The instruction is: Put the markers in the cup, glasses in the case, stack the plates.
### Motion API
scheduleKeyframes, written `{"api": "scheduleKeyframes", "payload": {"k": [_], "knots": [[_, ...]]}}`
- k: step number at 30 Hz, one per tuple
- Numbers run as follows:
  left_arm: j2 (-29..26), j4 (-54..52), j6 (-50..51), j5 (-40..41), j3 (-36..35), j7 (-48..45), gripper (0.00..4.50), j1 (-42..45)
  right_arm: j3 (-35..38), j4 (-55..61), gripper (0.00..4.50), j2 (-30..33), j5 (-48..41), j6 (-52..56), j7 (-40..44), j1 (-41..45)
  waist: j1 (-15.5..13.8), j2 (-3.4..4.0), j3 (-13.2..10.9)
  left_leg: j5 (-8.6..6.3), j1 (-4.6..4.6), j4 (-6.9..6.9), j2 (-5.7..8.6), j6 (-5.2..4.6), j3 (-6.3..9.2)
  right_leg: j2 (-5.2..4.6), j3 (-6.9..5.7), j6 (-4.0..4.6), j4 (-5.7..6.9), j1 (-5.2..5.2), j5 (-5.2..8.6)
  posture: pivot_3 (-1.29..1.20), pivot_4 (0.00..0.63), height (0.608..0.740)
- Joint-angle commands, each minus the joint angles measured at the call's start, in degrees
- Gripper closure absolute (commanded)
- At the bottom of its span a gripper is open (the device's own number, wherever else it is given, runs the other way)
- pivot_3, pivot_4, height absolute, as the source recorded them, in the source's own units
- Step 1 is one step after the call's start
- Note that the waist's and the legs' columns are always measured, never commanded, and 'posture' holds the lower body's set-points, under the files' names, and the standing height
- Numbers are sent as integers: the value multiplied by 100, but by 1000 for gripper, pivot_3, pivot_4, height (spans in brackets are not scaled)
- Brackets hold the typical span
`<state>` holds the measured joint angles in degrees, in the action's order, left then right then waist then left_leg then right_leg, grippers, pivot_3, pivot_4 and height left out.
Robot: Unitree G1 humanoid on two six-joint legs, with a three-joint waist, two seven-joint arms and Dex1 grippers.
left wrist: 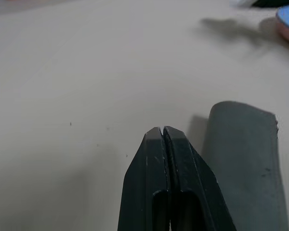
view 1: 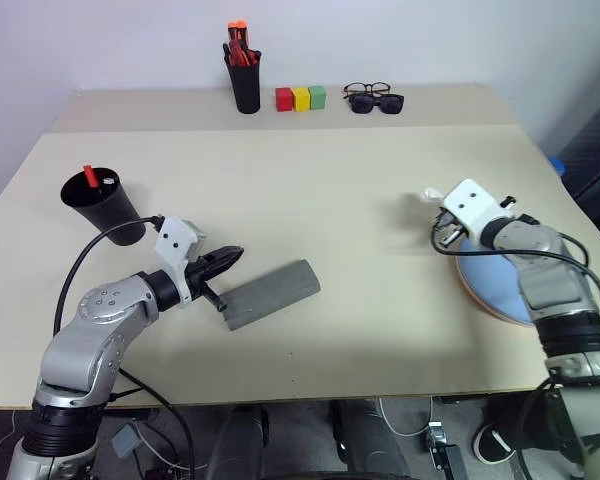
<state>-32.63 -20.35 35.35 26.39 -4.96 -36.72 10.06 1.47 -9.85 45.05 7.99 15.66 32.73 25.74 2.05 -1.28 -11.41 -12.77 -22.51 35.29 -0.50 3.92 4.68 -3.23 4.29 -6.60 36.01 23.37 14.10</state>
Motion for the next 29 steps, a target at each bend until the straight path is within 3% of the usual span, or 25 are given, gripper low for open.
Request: {"api": "scheduleKeyframes", "payload": {"k": [1, 4, 7, 12, 18, 26, 29], "knots": [[-14, 337, -251, -83, 11, -132, 4500, 269, 984, 1483, 4390, 573, -344, 621, 402, -806, -10, 0, 0, 0, 0, -2, 0, 0, 1, 0, 0, -2, 0, 0, 1, 0, 150, 740], [0, 711, -383, -107, 48, -301, 4500, 504, 1759, 2404, 4390, 863, -689, 1324, 874, -1757, 19, 0, 1, -1, 2, -1, 0, -1, -1, 0, 1, -2, 1, 0, 2, 0, 150, 740], [92, 999, -491, -198, 191, -333, 4500, 750, 2060, 2641, 4390, 949, -866, 1628, 1041, -2253, 61, -5, 4, -1, 10, 0, -1, -1, -1, 2, 1, 1, 0, -7, 3, 0, 150, 740], [109, 1146, -746, -378, 117, -219, 4500, 817, 1941, 2624, 2155, 858, -830, 1401, 865, -2295, 77, -4, 4, -1, 13, 12, -2, -1, -12, 1, 9, -4, 0, -6, 8, 0, 150, 740], [-19, 737, -786, -309, -528, 113, 4500, 155, 1581, 2315, 2155, 516, -1293, 1125, 972, -1587, 102, -5, 3, -1, 12, 3, -7, -1, -12, 2, 8, 12, 0, -3, -2, 0, 150, 740], [-64, -126, -842, -375, -1808, 700, 4500, -1395, 1127, 1511, 2155, -278, -2197, 1025, 1332, -454, 40, -6, 1, -1, 8, 1, -7, -1, -11, 1, 7, 12, -2, -1, 0, 0, 150, 740], [-54, -318, -875, -396, -2103, 852, 4500, -1754, 870, 1019, 2155, -409, -2131, 775, 1445, -223, 44, -7, 2, -1, 7, 0, -7, -1, -12, 0, 8, 13, -6, -1, 0, 0, 150, 740]]}}
